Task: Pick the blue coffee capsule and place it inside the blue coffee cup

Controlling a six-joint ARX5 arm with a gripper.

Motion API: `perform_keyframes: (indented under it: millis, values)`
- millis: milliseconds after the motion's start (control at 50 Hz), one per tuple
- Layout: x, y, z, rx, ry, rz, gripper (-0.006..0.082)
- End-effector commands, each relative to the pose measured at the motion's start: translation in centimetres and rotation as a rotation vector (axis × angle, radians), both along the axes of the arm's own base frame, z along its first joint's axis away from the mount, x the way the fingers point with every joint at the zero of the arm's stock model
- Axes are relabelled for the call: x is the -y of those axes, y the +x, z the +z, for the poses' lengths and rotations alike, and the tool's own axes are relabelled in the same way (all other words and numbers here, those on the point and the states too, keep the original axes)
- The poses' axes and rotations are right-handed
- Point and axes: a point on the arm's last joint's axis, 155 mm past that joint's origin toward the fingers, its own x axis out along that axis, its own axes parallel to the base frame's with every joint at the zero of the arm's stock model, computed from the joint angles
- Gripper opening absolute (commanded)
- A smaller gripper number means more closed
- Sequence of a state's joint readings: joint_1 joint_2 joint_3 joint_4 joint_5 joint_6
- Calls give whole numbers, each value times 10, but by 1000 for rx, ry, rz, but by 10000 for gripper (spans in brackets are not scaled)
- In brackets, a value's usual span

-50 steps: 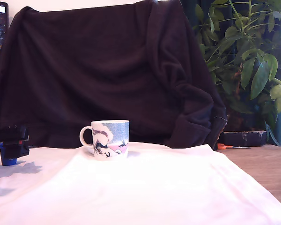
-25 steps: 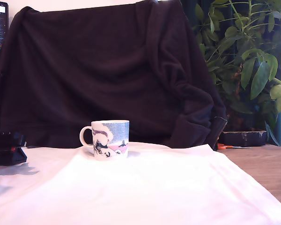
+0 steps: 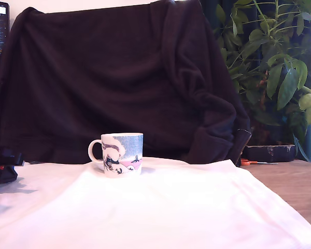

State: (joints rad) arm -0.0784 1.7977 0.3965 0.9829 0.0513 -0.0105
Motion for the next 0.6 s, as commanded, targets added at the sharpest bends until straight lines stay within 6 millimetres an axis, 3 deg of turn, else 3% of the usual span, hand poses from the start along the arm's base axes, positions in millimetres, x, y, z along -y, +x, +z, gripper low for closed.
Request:
perform_keyframes:
  millis: [0,240,580]
  values:
    - [2,4,7,38,6,-14,127]
    - [23,13,46,186,-93,-104,128]
    - [94,16,98,291,-305,-306,128]
